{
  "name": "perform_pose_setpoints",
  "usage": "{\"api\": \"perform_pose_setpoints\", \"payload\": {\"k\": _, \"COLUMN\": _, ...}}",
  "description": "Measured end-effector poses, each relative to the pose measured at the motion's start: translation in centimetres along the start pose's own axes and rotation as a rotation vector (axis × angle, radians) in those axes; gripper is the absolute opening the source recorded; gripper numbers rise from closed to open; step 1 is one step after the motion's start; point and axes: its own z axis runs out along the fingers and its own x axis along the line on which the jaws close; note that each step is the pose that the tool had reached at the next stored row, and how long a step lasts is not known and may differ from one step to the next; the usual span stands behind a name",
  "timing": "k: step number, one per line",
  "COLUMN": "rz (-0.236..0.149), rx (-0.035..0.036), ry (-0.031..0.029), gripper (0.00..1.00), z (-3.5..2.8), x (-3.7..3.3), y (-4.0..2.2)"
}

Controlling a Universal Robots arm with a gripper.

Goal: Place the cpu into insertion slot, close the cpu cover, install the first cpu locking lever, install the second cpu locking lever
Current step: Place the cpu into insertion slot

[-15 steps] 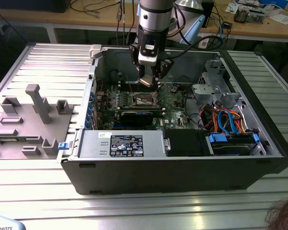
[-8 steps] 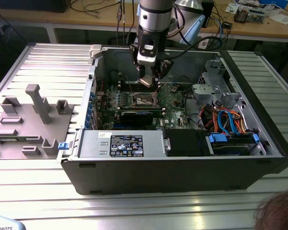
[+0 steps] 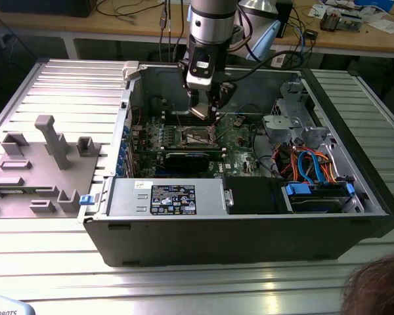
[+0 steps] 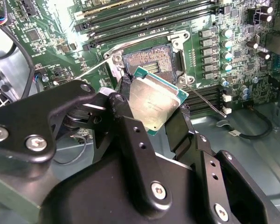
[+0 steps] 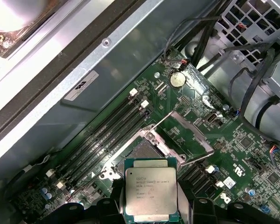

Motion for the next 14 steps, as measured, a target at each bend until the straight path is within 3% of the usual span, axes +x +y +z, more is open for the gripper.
{"api": "perform_pose_setpoints", "payload": {"k": 14, "rz": 0.040, "rx": 0.0001, "ry": -0.0021, "gripper": 0.54, "z": 0.09, "x": 0.00, "y": 0.00}}
